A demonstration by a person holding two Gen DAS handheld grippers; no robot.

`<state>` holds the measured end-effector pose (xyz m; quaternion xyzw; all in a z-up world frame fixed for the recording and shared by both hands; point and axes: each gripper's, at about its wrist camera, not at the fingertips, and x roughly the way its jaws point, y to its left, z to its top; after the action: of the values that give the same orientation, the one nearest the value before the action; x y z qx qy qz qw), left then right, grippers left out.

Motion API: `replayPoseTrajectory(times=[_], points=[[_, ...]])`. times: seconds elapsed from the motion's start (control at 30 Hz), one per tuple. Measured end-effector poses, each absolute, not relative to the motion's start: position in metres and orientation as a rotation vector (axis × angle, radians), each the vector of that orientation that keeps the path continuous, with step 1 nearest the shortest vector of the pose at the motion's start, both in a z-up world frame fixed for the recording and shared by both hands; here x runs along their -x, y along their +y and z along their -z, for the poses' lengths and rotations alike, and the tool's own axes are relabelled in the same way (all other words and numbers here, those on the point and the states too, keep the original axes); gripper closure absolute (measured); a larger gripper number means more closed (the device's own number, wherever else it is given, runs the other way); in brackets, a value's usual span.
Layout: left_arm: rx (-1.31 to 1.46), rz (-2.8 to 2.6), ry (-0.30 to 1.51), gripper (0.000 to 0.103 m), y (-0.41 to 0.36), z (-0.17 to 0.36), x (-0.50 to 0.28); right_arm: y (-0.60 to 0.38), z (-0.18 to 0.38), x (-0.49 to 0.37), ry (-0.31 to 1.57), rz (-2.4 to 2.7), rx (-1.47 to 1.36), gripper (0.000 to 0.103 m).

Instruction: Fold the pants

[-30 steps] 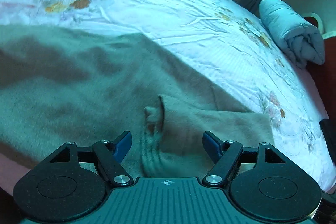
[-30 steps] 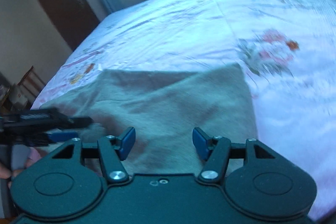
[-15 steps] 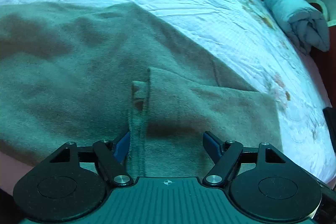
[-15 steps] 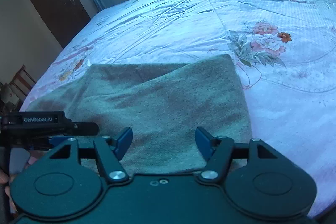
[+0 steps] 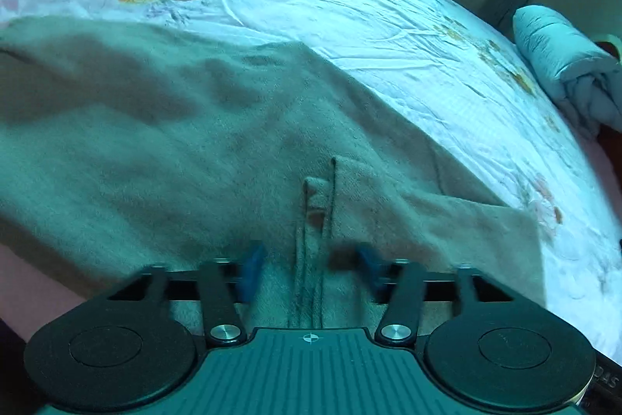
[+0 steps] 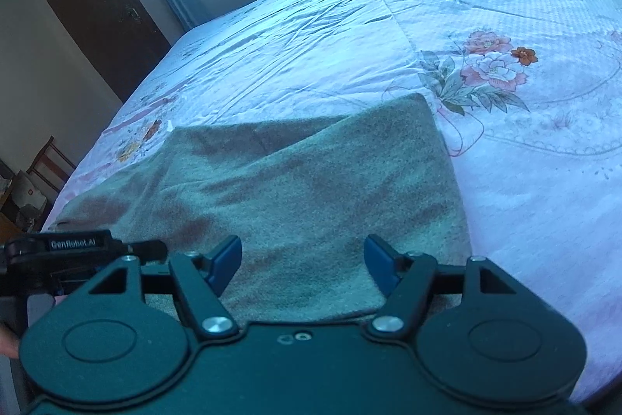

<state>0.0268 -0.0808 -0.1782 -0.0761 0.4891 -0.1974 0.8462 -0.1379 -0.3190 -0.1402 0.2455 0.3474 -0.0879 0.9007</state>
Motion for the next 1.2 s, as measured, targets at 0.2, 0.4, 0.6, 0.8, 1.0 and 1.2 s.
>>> replayPoseTrajectory(times=[0.2,0.4,0.6,0.8,1.0,1.2], points=[[0.207,0.497,1.043,0.068,-0.096,0.181,-0.020,-0.320,0.142,0.138,0.713,0.181,-0.514,0.039],[0.158,0.570,0.936,0.093,-0.093,0.170,-0.010,-0.322,0.143,0.143,0.690,0.187,-0.530,0.039],[0.129,0.599,0.781,0.093,-0.100,0.139,-0.016,-0.322,0.139,0.150,0.651,0.202,-0.549,0.039],[0.125,0.579,0.786,0.093,-0.086,0.128,-0.043,-0.326,0.135,0.157,0.640,0.235,-0.515,0.039],[0.137,0.533,0.951,0.092,-0.076,0.184,-0.055,-0.312,0.143,0.146,0.723,0.241,-0.375,0.038],[0.196,0.534,0.920,0.088,-0.068,0.159,-0.057,-0.299,0.129,0.145,0.672,0.208,-0.324,0.038]])
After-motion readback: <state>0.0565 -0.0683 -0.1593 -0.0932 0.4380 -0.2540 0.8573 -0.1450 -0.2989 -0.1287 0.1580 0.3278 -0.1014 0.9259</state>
